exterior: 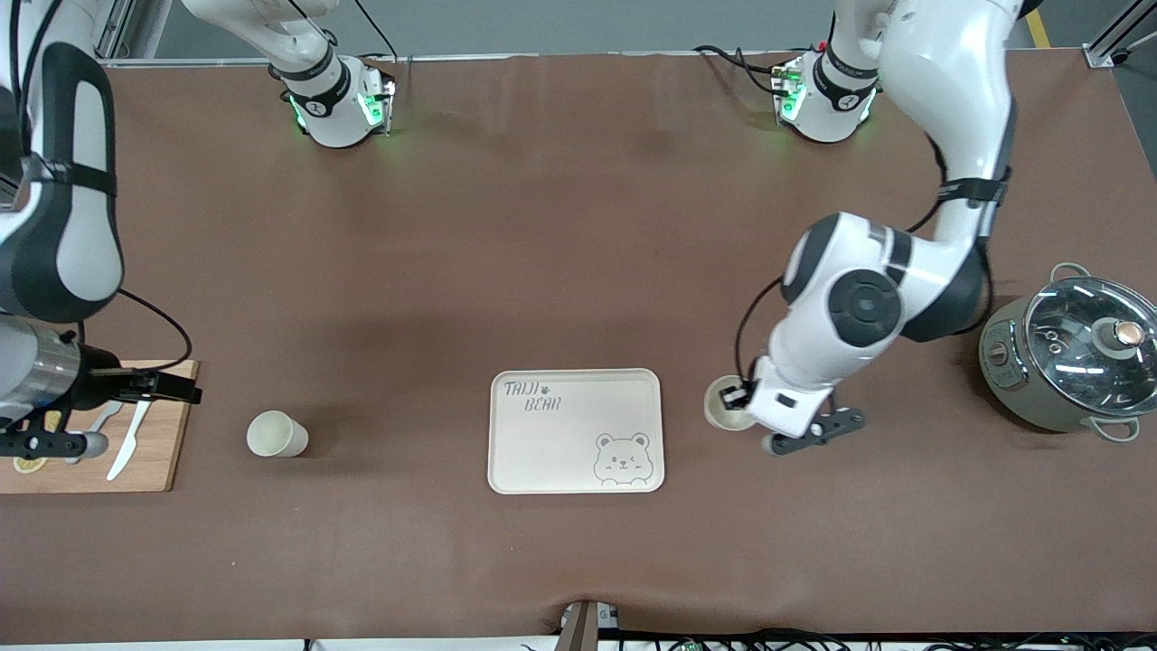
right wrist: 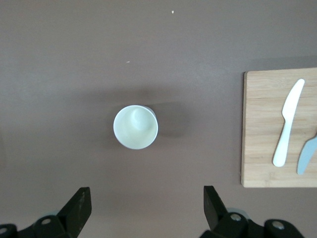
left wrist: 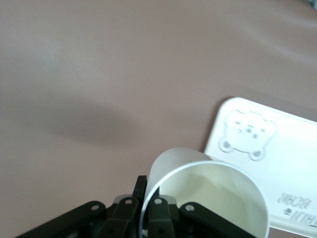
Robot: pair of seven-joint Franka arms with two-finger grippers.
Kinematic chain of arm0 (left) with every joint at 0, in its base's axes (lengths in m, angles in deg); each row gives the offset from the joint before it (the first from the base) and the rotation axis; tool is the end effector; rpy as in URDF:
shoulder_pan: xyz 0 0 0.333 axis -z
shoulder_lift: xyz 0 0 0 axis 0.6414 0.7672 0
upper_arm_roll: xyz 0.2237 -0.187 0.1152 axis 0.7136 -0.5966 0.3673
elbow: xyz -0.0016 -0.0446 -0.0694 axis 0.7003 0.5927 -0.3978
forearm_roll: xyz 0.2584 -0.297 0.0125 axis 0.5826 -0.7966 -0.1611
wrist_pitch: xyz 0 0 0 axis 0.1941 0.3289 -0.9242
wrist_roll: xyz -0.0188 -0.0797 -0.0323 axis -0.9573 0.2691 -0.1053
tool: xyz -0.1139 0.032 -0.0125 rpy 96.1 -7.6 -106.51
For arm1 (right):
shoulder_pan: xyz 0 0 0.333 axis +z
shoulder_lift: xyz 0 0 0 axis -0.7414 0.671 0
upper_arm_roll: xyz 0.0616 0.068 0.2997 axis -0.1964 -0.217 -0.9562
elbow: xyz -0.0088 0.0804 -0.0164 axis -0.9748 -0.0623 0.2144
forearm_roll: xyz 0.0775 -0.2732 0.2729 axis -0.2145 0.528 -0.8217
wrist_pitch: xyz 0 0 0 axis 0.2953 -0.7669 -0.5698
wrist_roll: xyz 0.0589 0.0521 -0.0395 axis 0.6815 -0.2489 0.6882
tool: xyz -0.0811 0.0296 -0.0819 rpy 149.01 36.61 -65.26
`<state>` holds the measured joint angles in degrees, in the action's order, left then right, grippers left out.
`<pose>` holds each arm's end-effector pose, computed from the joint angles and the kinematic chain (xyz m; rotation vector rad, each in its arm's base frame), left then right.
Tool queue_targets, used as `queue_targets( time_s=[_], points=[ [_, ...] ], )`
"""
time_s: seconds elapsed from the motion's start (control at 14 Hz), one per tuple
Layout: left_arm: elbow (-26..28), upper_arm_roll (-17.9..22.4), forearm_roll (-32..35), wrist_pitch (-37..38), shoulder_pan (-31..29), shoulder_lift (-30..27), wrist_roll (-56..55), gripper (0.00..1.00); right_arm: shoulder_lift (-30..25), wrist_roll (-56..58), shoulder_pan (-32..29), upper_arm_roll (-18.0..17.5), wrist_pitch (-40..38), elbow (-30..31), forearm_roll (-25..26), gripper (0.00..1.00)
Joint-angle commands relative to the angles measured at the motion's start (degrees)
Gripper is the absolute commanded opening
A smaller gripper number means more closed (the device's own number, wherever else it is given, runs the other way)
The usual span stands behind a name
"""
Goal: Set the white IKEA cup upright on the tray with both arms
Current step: 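Carry the cup to the tray while the right gripper reaches the other cup, then lower the cup onto the tray, open the left gripper while the right gripper grasps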
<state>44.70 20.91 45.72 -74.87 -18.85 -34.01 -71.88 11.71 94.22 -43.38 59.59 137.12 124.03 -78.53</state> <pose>0.6604 -0.3023 0.3581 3.0385 0.4796 0.0316 0.6927 -0.0554 0.4077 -3.0752 0.0444 0.0670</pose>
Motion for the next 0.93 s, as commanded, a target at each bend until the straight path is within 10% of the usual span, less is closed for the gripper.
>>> queue_targets(
  time_s=[0.0,0.36,0.86],
  points=[
    [-5.37,0.46,0.32,0.0,4.6,4.48,-6.09,0.0,2.55,2.27,-0.96,-0.11,2.37,-0.79,-1.49,1.0],
    [-6.7,0.46,-0.03,-16.34,10.05,11.17,-14.19,0.0,7.65,2.88,-0.88,-0.11,7.91,-0.88,-1.4,1.0],
    [-6.62,1.16,0.5,-19.26,13.23,18.9,-14.03,0.0,10.64,2.36,-1.14,-0.29,11.07,-0.61,-1.84,1.0]
  ],
)
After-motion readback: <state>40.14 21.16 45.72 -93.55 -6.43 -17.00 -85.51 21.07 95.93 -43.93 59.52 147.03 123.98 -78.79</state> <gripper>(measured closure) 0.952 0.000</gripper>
